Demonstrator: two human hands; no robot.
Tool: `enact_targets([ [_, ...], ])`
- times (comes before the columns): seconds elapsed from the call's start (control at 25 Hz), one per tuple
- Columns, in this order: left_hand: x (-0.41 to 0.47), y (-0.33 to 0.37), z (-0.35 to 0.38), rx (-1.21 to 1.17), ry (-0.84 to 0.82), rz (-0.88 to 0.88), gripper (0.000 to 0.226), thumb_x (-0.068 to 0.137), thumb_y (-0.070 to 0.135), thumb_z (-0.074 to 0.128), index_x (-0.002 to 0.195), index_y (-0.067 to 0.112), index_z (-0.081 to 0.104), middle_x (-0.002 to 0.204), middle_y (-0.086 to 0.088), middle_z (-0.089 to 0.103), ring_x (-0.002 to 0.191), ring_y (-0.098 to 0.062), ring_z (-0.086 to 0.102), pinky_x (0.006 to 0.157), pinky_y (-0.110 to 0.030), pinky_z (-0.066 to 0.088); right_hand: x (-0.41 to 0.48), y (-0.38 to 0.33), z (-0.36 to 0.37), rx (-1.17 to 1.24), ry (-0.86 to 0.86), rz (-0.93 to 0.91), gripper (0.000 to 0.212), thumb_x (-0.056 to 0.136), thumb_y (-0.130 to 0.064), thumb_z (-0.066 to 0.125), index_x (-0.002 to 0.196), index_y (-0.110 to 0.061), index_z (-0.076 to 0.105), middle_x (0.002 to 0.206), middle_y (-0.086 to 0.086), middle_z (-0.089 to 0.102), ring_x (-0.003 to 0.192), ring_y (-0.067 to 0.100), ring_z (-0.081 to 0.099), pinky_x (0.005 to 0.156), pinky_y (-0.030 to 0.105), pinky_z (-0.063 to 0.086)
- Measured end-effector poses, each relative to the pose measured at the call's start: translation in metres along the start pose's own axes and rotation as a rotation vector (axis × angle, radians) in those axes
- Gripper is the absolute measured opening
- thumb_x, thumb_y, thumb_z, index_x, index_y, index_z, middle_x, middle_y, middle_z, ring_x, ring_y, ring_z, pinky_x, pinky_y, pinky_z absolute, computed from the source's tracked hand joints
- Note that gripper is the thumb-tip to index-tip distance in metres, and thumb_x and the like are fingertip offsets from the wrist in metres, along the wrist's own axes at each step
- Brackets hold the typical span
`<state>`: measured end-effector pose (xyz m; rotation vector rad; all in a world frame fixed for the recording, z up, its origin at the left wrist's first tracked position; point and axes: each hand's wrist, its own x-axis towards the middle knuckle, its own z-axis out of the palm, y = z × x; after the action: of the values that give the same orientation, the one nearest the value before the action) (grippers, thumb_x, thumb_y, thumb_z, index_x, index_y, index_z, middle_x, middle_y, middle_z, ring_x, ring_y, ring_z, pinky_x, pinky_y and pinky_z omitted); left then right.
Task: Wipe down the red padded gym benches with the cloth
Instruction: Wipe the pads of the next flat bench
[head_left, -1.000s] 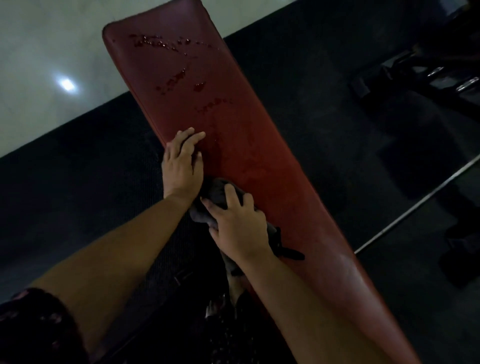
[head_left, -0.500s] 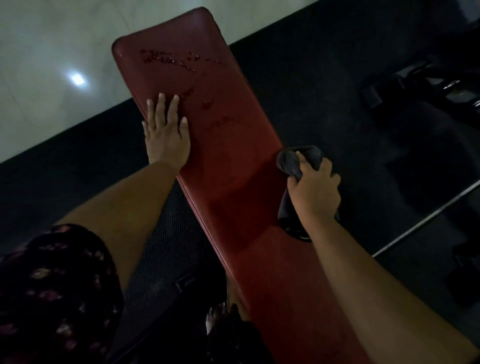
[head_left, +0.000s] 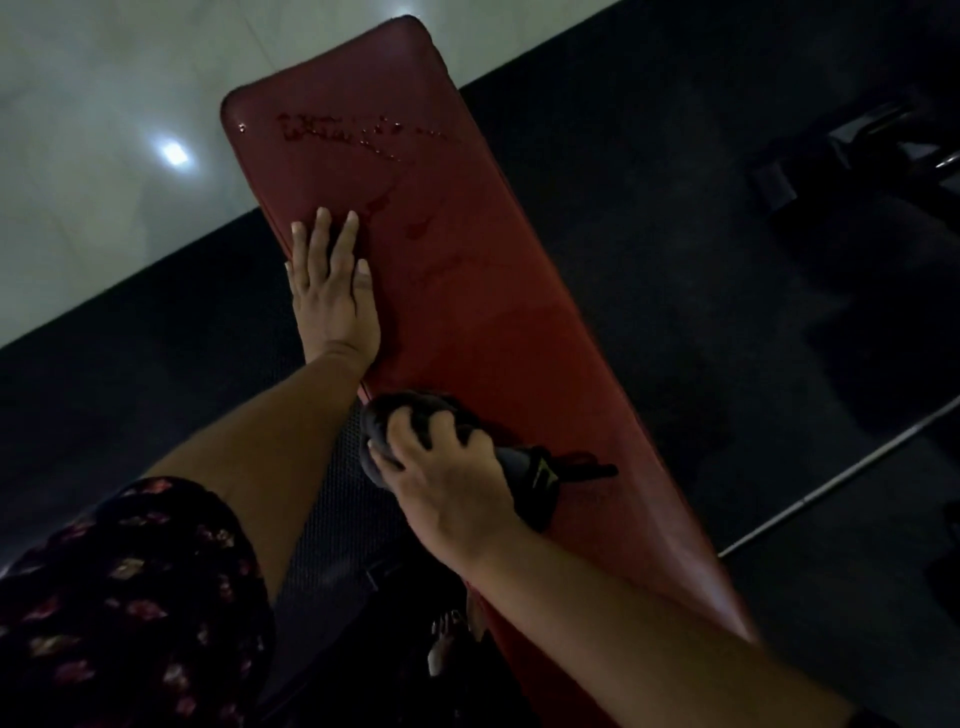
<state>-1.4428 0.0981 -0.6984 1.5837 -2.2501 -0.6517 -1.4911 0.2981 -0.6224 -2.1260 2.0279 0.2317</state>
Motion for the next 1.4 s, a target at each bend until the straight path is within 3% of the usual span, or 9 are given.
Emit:
enact_targets([
  [0.08,0.001,-0.003,0.002,-0.012,0.014,-0.006,0.051,0.104,0.036,0.025,0.153,0.025,0.031,0.163,-0.002,0.019,0.151,-0.025,0.005,0.121,-0.039,-0.001,0.020,0.007,-0.007,0.008,-0.006,-0.053,0.044,0.092,-0.030,0.038,0.130,-0.025,0.058,0.136,0.006,0.045,0.102,0.036,0.045,0.062,0.040,0.048],
  [0.2,0.002,-0.004,0.005,-0.021,0.035,0.011,0.054,0.101,0.039,0.025,0.152,0.022,0.035,0.161,-0.006,0.023,0.151,-0.029,0.008,0.121,-0.042,0.002,0.044,0.035,-0.015,0.116,-0.054,-0.064,0.041,0.094,-0.036,0.048,0.135,-0.033,0.050,0.144,0.004,0.036,0.111,0.035,0.044,0.068,0.041,0.045],
  [0.48,0.001,-0.004,0.005,-0.049,0.053,0.003,0.052,0.101,0.036,0.027,0.151,0.023,0.036,0.161,-0.004,0.024,0.151,-0.028,0.008,0.122,-0.043,0.002,0.049,0.168,-0.026,0.186,-0.098,0.490,0.057,0.094,-0.048,0.051,0.146,-0.050,0.027,0.151,0.004,0.023,0.121,0.033,0.037,0.078,0.041,0.046],
  [0.6,0.002,-0.007,0.006,-0.055,0.053,-0.009,0.051,0.102,0.035,0.028,0.151,0.024,0.036,0.161,-0.003,0.024,0.151,-0.027,0.008,0.122,-0.042,0.002,0.059,0.178,-0.024,0.244,-0.107,0.634,0.056,0.096,-0.046,0.051,0.147,-0.047,0.029,0.150,0.005,0.025,0.124,0.033,0.037,0.078,0.036,0.042],
  [0.92,0.004,-0.009,0.007,-0.035,0.057,0.013,0.055,0.099,0.037,0.026,0.150,0.020,0.038,0.160,-0.007,0.028,0.150,-0.030,0.013,0.121,-0.043,0.004,0.101,0.162,-0.028,0.164,-0.036,0.603,0.058,0.097,-0.043,0.050,0.150,-0.045,0.026,0.153,0.006,0.023,0.122,0.034,0.036,0.078,0.039,0.049],
  [1.16,0.002,-0.006,0.003,-0.027,0.038,0.023,0.055,0.099,0.038,0.027,0.151,0.021,0.037,0.161,-0.004,0.026,0.150,-0.028,0.009,0.119,-0.028,-0.010,0.104,0.176,-0.033,0.310,-0.143,0.584,0.059,0.097,-0.047,0.042,0.150,-0.050,0.016,0.155,0.010,0.020,0.124,0.037,0.039,0.091,0.045,0.045],
  [1.32,0.004,0.011,-0.010,0.045,-0.126,-0.050,0.058,0.100,0.038,0.024,0.156,0.024,0.022,0.163,-0.003,0.017,0.151,-0.025,0.004,0.121,-0.040,-0.003,0.097,0.143,-0.050,0.228,-0.196,0.527,0.066,0.094,-0.047,0.048,0.150,-0.050,0.014,0.155,0.010,0.013,0.129,0.038,0.030,0.090,0.046,0.046],
  [1.4,0.005,0.015,-0.025,0.091,-0.179,-0.063,0.058,0.101,0.037,0.023,0.157,0.024,0.016,0.162,-0.004,0.024,0.151,-0.024,0.013,0.123,-0.044,0.006,0.091,0.105,-0.055,0.209,-0.215,0.394,0.068,0.093,-0.046,0.050,0.150,-0.049,0.014,0.157,0.010,0.008,0.132,0.040,0.024,0.091,0.048,0.046],
])
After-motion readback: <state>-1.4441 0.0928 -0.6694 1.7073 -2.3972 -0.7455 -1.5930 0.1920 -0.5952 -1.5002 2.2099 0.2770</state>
